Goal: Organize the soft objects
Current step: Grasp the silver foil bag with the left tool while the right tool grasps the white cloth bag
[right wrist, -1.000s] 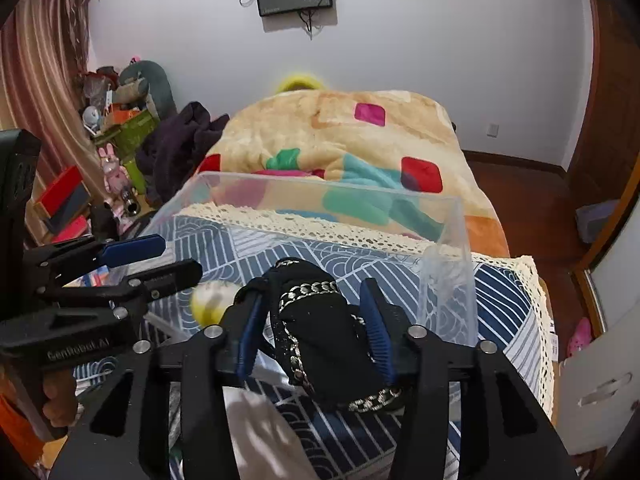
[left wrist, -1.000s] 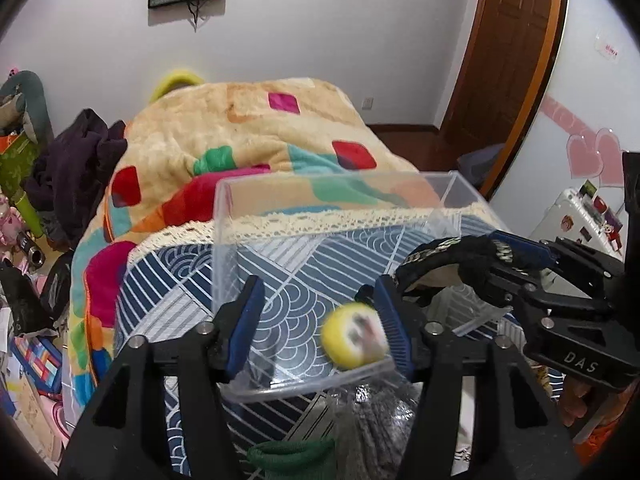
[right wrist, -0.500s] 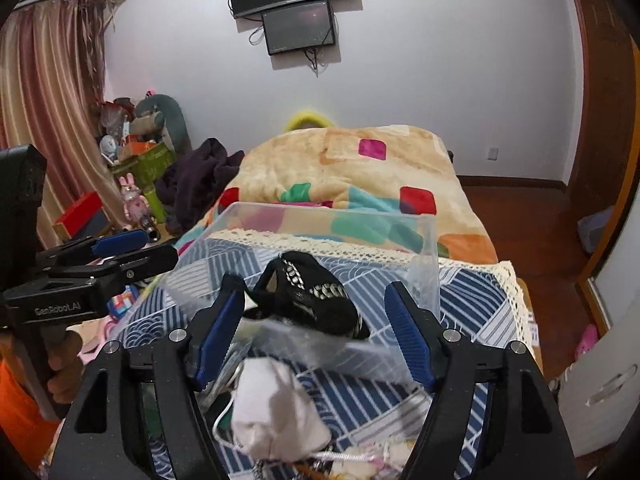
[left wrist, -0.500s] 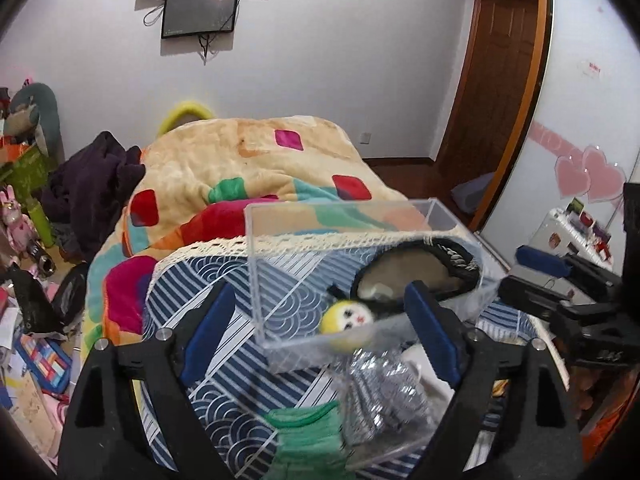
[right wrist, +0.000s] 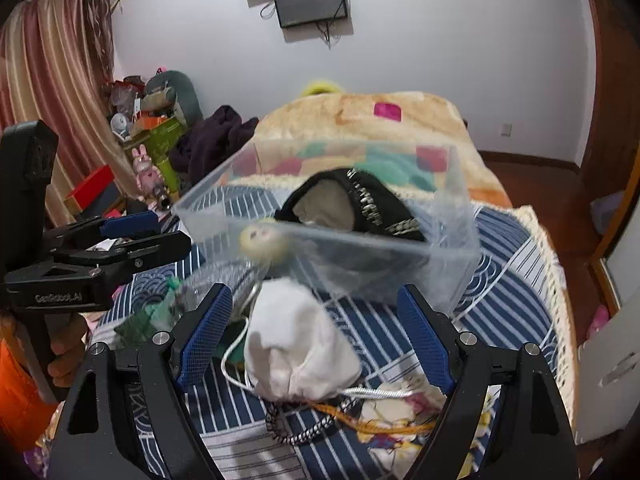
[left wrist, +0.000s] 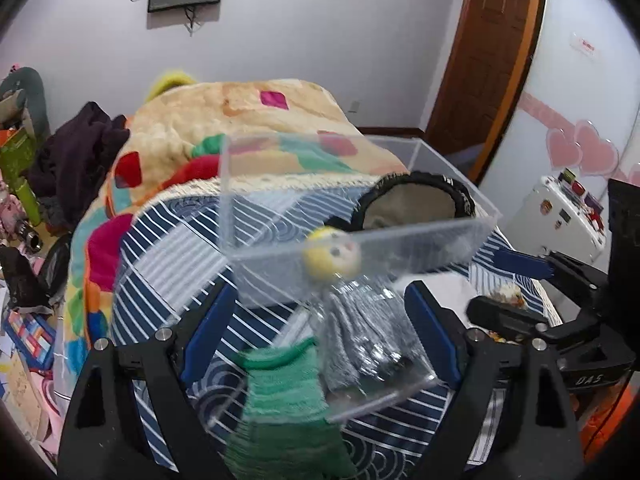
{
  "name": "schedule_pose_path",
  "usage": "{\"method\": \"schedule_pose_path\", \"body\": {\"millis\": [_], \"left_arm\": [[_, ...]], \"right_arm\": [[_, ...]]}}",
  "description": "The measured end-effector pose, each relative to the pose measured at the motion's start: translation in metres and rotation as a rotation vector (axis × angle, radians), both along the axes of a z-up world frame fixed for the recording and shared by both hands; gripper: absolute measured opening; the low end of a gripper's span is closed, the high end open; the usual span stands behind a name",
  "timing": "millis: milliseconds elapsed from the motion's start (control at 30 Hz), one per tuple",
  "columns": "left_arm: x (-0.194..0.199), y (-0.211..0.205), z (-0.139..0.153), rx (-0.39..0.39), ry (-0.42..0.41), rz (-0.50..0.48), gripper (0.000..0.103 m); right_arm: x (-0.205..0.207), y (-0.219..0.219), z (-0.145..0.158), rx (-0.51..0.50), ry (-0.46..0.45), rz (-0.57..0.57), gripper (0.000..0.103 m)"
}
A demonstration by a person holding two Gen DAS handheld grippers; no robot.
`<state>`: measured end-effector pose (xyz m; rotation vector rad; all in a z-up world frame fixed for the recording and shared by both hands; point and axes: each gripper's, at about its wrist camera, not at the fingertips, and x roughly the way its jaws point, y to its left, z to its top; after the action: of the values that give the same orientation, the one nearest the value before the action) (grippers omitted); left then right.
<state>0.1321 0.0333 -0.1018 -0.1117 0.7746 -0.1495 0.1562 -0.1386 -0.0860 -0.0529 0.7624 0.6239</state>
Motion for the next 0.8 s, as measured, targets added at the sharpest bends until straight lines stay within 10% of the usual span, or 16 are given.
{"method": "schedule_pose_path", "body": {"millis": [267, 800], "left_arm": [[0.003, -0.020, -0.018, 0.004, 0.036, -0.039, 0.086], [-0.001, -0.026, -0.024, -0.033, 0.039, -0.078, 0.045]], "right_arm": [[-0.006, 0.004, -0.021, -0.020, 0.053, 0.024, 0.078], [-0.009, -0.006, -0.027, 0.027, 0.086, 0.052, 0.023]]}}
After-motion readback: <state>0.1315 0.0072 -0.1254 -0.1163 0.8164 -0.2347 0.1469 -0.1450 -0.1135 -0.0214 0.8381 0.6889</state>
